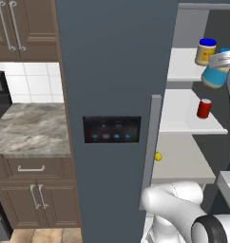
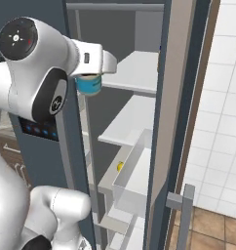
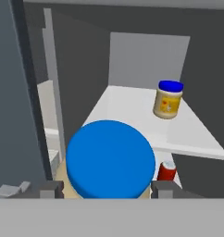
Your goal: Place the mayonnaise and mayonnaise from the counter to the top shelf of the fridge. If the existing items in the fridge are on the top shelf, move them to other shelves.
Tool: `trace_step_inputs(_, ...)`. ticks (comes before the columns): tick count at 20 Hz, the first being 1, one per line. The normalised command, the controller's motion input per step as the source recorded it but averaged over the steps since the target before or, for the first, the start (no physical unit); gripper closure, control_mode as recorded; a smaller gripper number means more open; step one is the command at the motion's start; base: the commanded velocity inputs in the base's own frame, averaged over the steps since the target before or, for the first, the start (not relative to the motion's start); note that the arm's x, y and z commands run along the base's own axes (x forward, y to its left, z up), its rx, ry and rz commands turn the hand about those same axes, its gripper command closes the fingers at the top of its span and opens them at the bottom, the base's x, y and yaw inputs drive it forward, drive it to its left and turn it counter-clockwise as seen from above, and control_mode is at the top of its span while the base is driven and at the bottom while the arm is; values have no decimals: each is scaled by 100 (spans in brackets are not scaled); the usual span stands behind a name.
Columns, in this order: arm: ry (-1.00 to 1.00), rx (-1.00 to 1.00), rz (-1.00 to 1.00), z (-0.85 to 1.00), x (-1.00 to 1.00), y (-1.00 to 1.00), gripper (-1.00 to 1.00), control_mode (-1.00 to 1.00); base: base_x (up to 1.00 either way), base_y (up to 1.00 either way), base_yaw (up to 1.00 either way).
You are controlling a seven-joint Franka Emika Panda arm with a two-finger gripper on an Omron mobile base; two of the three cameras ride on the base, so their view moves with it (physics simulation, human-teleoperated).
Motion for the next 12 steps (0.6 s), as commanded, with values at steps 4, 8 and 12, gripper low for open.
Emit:
trace_step_inputs(4, 0, 0, 0, 0, 36, -45, 100, -100, 0, 0, 0)
trace_step_inputs(8, 0, 0, 0, 0, 28, -38, 100, -100, 0, 0, 0)
trace_step_inputs(12, 0, 0, 0, 1, 53, -3, 100, -100, 0, 0, 0)
